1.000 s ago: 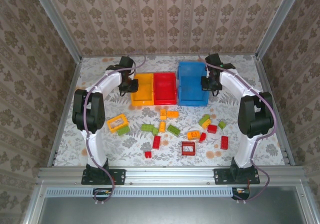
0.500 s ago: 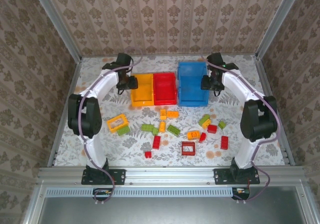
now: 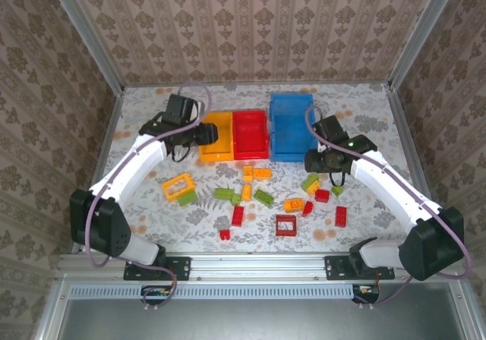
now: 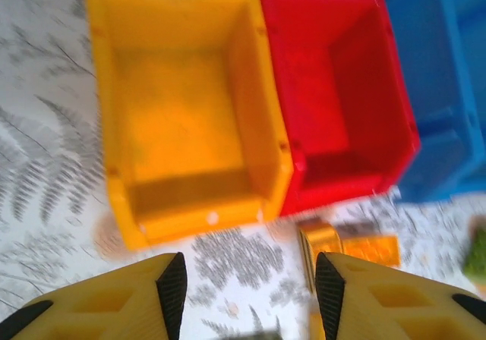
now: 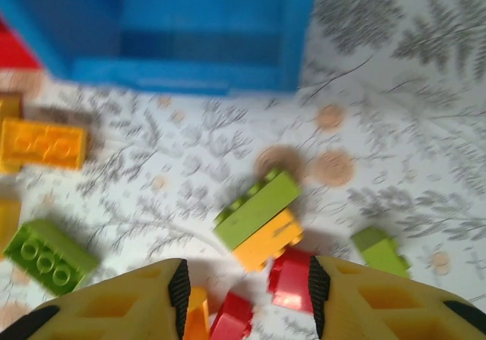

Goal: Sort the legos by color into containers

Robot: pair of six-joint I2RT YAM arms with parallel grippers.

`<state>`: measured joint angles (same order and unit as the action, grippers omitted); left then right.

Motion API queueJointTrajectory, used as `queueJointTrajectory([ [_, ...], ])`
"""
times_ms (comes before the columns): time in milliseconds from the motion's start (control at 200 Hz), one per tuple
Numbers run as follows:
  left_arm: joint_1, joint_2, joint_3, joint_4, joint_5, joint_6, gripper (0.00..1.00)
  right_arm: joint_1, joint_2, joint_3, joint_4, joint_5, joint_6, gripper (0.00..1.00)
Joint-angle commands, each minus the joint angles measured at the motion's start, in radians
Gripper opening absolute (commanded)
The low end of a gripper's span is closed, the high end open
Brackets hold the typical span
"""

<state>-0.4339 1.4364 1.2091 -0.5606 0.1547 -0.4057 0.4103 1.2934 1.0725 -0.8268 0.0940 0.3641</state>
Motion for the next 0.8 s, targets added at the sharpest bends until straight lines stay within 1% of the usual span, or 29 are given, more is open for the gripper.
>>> queueJointTrajectory([
  [0, -0.069, -0.100, -0.093, 0.057, 0.052, -0.025, 0.50, 0.093, -0.018, -0.057, 0.037, -0.068, 0.029, 0.48],
  [40, -0.092, -0.129, -0.130, 0.066, 0.056, -0.033, 0.50, 0.131, -0.011, -0.074, 0.063, -0.096, 0.012, 0.48],
  [105, -0.129, -0.174, -0.178, 0.063, 0.056, -0.037, 0.49, 0.199, 0.012, -0.093, 0.069, -0.089, -0.030, 0.51],
  [215, -0.178, -0.229, -0.238, 0.049, 0.061, -0.041, 0.48, 0.290, 0.043, -0.091, 0.007, -0.022, -0.073, 0.58],
  [285, -0.196, -0.253, -0.267, 0.044, 0.061, -0.041, 0.48, 0.326, 0.071, -0.087, -0.040, 0.015, -0.068, 0.62],
  [365, -0.207, -0.269, -0.282, 0.039, 0.055, -0.044, 0.48, 0.335, 0.129, -0.095, -0.074, 0.021, -0.030, 0.66],
  [475, -0.211, -0.272, -0.286, 0.045, 0.053, -0.053, 0.48, 0.339, 0.150, -0.128, -0.024, -0.021, 0.022, 0.73],
  [525, -0.215, -0.269, -0.286, 0.048, 0.055, -0.050, 0.48, 0.339, 0.160, -0.129, -0.010, -0.020, 0.025, 0.78],
  [570, -0.216, -0.266, -0.285, 0.049, 0.059, -0.049, 0.48, 0.340, 0.173, -0.126, -0.004, -0.012, 0.017, 0.81],
  [690, -0.221, -0.256, -0.283, 0.052, 0.065, -0.046, 0.48, 0.337, 0.221, -0.104, -0.023, 0.003, 0.002, 0.83],
  [795, -0.226, -0.252, -0.286, 0.059, 0.065, -0.045, 0.48, 0.336, 0.263, -0.094, -0.018, -0.015, 0.017, 0.83],
])
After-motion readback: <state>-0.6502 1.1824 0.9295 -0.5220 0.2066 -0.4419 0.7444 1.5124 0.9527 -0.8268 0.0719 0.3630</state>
